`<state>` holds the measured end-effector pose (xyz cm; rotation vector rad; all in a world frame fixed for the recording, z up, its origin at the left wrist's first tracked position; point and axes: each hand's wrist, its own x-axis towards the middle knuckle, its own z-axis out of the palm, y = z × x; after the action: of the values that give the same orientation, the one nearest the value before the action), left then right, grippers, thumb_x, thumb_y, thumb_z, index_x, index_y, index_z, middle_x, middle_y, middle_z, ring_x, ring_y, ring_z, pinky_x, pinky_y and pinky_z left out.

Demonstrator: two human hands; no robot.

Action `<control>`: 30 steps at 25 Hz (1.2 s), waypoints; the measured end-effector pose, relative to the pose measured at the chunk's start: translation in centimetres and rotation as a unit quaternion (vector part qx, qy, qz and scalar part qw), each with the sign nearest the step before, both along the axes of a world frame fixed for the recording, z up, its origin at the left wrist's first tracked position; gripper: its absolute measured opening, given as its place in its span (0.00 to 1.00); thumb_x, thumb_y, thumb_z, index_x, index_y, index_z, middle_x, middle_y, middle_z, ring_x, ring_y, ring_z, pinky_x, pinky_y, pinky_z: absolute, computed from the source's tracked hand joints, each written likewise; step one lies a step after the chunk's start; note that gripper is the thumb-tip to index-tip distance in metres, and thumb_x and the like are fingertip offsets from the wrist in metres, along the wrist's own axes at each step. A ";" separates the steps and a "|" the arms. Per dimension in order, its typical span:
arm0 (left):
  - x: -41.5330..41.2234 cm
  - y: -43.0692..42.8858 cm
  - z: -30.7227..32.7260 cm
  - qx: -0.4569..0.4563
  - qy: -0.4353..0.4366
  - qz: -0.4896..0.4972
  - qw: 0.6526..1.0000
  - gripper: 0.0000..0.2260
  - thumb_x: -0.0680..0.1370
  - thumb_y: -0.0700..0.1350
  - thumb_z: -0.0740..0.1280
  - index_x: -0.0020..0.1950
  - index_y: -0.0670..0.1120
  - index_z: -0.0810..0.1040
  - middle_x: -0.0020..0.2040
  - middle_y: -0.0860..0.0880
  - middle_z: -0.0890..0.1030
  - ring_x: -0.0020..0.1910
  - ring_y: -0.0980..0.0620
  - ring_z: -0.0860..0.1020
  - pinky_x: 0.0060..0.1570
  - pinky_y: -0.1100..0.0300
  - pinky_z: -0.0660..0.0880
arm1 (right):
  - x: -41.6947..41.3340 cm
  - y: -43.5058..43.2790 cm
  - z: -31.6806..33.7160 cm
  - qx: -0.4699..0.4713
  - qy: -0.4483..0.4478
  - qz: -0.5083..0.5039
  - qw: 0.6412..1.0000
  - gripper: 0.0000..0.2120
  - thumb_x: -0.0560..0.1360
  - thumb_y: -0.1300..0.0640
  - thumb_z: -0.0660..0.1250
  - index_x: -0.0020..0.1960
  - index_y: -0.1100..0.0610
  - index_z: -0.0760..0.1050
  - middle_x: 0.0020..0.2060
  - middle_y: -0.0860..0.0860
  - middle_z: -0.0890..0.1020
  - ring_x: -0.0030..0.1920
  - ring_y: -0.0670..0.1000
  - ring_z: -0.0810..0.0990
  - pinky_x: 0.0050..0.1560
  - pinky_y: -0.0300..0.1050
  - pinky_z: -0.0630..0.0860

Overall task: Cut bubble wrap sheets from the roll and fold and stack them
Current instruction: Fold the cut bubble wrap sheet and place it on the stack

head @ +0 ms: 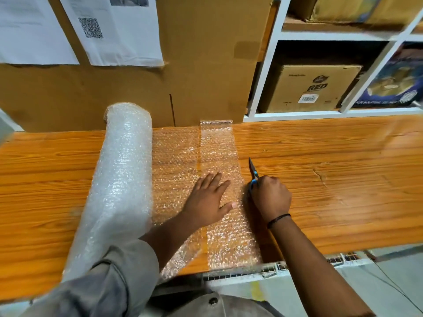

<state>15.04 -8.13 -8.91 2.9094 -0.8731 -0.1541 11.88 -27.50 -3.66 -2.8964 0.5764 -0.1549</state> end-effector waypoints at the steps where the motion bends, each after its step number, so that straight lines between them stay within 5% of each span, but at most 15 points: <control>1: 0.1 -0.6 0.1 0.003 0.005 0.009 1.000 0.35 0.82 0.70 0.47 0.84 0.54 0.47 0.85 0.46 0.45 0.83 0.43 0.45 0.81 0.44 0.43 | -0.3 -0.6 0.3 -0.019 0.022 0.008 1.000 0.12 0.82 0.53 0.63 0.53 0.60 0.81 0.49 0.58 0.84 0.50 0.63 0.85 0.40 0.48 0.69; 5: 0.4 -2.4 0.5 0.017 0.010 0.042 0.999 0.35 0.83 0.69 0.47 0.85 0.53 0.46 0.84 0.45 0.44 0.83 0.42 0.45 0.79 0.44 0.41 | -1.8 -2.8 0.9 -0.044 0.045 0.045 0.997 0.11 0.82 0.55 0.62 0.54 0.60 0.81 0.49 0.57 0.84 0.50 0.62 0.85 0.39 0.48 0.71; 8: -1.0 -3.0 0.8 -0.009 0.011 0.067 0.998 0.34 0.83 0.66 0.51 0.85 0.52 0.49 0.85 0.45 0.45 0.83 0.42 0.46 0.80 0.44 0.43 | -3.7 -3.6 0.0 -0.043 -0.035 0.146 0.988 0.10 0.78 0.57 0.66 0.51 0.60 0.83 0.47 0.58 0.83 0.49 0.63 0.82 0.40 0.51 0.77; 14: -8.0 -2.0 -0.4 -0.114 -0.019 0.063 0.991 0.27 0.84 0.60 0.58 0.82 0.53 0.61 0.84 0.49 0.56 0.83 0.46 0.52 0.81 0.46 0.48 | -9.0 -3.4 -4.1 0.033 -0.111 0.381 0.917 0.08 0.79 0.54 0.66 0.50 0.53 0.83 0.47 0.51 0.82 0.48 0.57 0.78 0.45 0.52 0.74; 18: -10.9 -1.9 -1.9 -0.108 -0.025 -0.002 0.994 0.26 0.84 0.60 0.54 0.82 0.54 0.62 0.83 0.51 0.59 0.82 0.48 0.52 0.81 0.47 0.45 | -10.3 -4.4 -5.6 0.030 -0.106 0.389 0.915 0.09 0.78 0.54 0.65 0.53 0.53 0.83 0.53 0.51 0.83 0.54 0.57 0.79 0.47 0.53 0.75; 24: -6.9 -3.3 -0.5 -0.004 -0.024 0.024 0.999 0.25 0.86 0.59 0.49 0.83 0.58 0.56 0.83 0.54 0.54 0.83 0.43 0.44 0.80 0.42 0.40 | -12.2 -4.6 -5.1 0.045 -0.126 0.436 0.890 0.12 0.78 0.53 0.64 0.58 0.53 0.81 0.61 0.51 0.81 0.64 0.56 0.76 0.52 0.52 0.74; 30: -4.3 -4.2 0.8 0.025 0.004 0.047 0.999 0.24 0.87 0.57 0.52 0.83 0.58 0.54 0.84 0.54 0.52 0.83 0.42 0.41 0.80 0.41 0.40 | -13.6 -5.5 -5.9 -0.021 -0.031 0.481 0.876 0.31 0.76 0.35 0.65 0.71 0.53 0.74 0.74 0.54 0.74 0.74 0.59 0.70 0.66 0.58 0.71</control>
<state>10.72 -12.37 -8.09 2.9869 -0.7413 -0.1835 -1.74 -33.00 -9.54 -2.8165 -0.9017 -0.1047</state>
